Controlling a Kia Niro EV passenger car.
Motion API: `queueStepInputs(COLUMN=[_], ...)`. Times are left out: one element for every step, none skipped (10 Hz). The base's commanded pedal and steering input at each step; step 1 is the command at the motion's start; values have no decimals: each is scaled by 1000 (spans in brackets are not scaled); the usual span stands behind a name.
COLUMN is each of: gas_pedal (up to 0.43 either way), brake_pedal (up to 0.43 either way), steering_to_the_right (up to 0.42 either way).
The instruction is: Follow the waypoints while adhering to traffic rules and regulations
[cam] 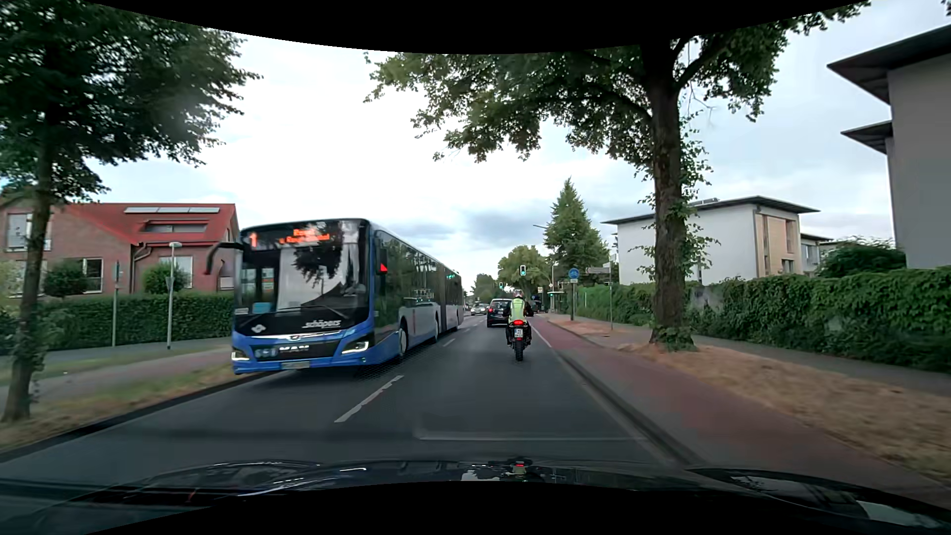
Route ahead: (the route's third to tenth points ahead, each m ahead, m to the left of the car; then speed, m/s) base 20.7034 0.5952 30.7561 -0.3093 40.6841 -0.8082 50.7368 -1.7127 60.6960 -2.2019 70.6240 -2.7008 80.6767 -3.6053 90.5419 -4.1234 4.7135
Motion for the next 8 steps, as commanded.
queueStepInputs(gas_pedal=[79,87,87,87,87,87,87,87], brake_pedal=[0,0,0,0,0,0,0,0], steering_to_the_right=[49,49,48,46,43,42,41,39])
